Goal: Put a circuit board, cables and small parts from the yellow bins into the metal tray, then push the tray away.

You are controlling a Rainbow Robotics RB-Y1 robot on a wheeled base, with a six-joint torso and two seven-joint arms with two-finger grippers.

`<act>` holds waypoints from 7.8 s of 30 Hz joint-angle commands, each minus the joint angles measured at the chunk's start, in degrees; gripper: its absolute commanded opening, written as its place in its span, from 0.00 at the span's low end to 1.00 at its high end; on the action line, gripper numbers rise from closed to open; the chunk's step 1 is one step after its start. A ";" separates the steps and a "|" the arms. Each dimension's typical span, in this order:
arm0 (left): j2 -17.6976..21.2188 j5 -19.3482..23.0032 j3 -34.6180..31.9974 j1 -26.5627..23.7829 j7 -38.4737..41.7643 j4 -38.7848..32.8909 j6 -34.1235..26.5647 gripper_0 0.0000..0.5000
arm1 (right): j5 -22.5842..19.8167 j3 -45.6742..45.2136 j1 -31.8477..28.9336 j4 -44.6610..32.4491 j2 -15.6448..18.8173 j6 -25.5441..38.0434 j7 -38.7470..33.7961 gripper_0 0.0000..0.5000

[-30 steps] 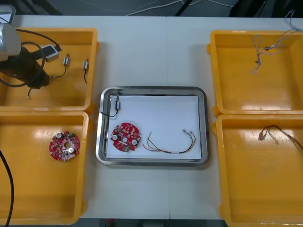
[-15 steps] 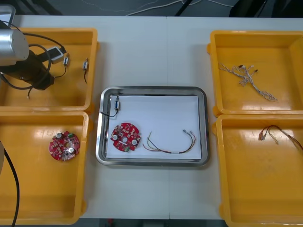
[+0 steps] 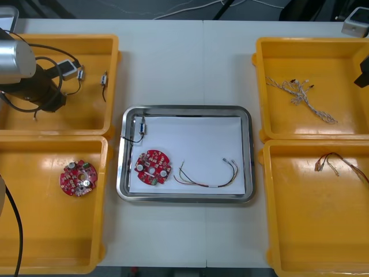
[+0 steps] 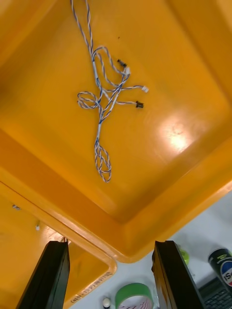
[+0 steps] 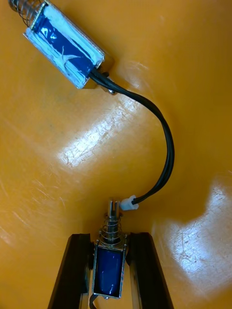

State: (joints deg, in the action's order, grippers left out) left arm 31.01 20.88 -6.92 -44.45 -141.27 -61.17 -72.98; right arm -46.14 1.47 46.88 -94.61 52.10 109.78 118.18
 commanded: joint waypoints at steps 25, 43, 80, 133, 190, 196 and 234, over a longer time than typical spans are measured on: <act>0.54 1.35 -2.75 0.68 -5.60 -4.57 -3.49 0.00 | 9.85 5.03 -0.56 24.13 -8.86 -26.11 3.46 1.00; 4.67 5.22 -2.92 -3.63 5.92 -7.38 -16.58 0.00 | 9.32 8.11 -0.65 34.76 -12.99 -35.25 4.78 1.00; 12.58 15.50 -3.28 1.38 54.78 -34.54 -37.02 0.00 | 14.59 8.37 -0.56 22.10 -9.65 -27.16 6.27 0.00; 7.22 12.25 -8.64 18.70 68.23 -61.79 -37.02 0.00 | 7.21 3.63 17.02 8.48 3.27 0.22 6.45 0.00; 6.87 11.20 -8.64 18.96 66.03 -61.79 -37.02 0.00 | -1.32 -4.46 10.60 18.85 -0.07 0.22 7.85 1.00; 6.96 10.93 -8.55 18.96 65.68 -61.79 -37.02 0.00 | 0.00 -4.46 7.35 18.76 -2.18 -2.99 6.80 1.00; 6.17 9.79 -8.55 19.05 65.24 -61.70 -37.02 0.00 | 3.61 3.98 -2.14 28.78 -7.45 -39.82 1.26 1.00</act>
State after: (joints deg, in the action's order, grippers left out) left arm 37.95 31.42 -13.74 -26.22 -80.21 -120.98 -109.63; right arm -42.42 2.88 44.71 -66.97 44.87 72.16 121.16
